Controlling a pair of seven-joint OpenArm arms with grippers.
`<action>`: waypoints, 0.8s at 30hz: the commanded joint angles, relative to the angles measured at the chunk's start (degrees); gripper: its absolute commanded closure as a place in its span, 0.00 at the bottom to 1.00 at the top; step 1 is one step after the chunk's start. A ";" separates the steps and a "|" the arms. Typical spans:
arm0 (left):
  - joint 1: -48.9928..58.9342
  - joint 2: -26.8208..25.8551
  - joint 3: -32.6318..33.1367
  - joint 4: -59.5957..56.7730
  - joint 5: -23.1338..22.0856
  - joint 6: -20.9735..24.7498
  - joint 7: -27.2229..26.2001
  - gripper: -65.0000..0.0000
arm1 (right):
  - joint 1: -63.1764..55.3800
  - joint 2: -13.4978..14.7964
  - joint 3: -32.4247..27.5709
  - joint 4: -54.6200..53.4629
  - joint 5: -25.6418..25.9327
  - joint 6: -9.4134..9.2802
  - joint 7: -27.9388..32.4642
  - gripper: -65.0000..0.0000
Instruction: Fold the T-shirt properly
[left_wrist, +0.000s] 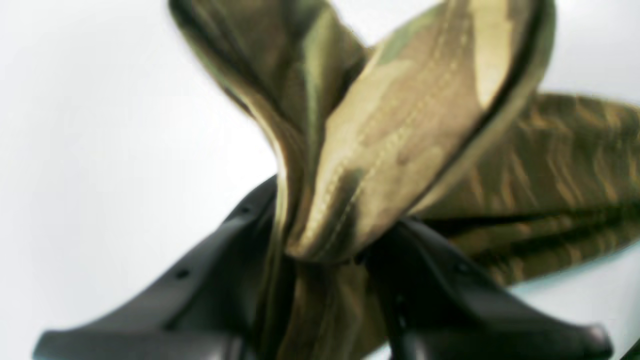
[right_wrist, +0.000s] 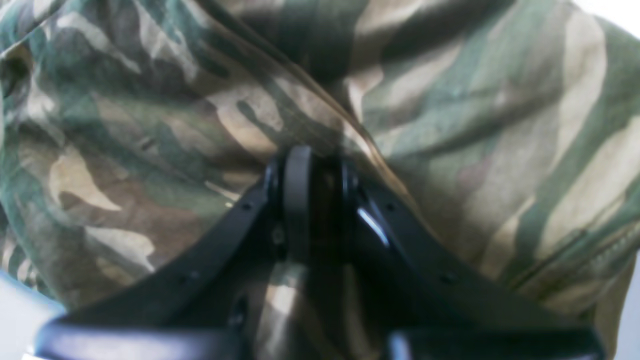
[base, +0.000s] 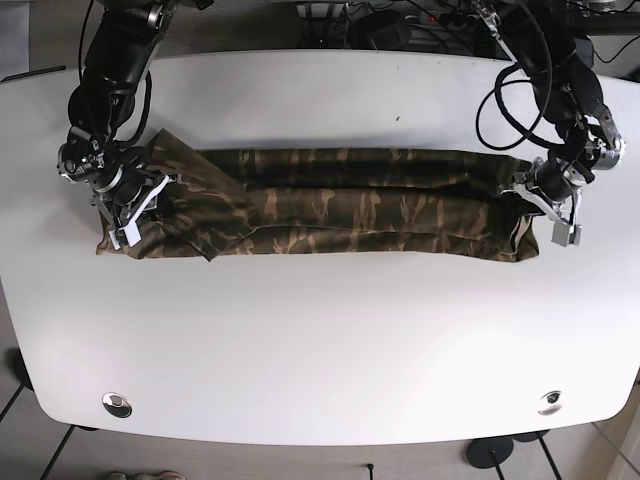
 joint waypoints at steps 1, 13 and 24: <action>0.79 -0.16 5.95 6.30 -1.48 -0.11 -0.98 0.90 | 0.72 -0.23 0.15 0.78 -0.58 -0.10 -0.33 0.88; 0.09 11.26 24.67 6.65 -1.21 7.97 -4.67 0.90 | 0.72 -0.85 0.15 1.04 -0.58 -0.10 -0.42 0.88; -3.60 14.17 30.74 -3.55 -1.21 8.06 -11.97 0.90 | 0.72 -0.85 0.15 0.87 -0.58 -0.10 -0.42 0.88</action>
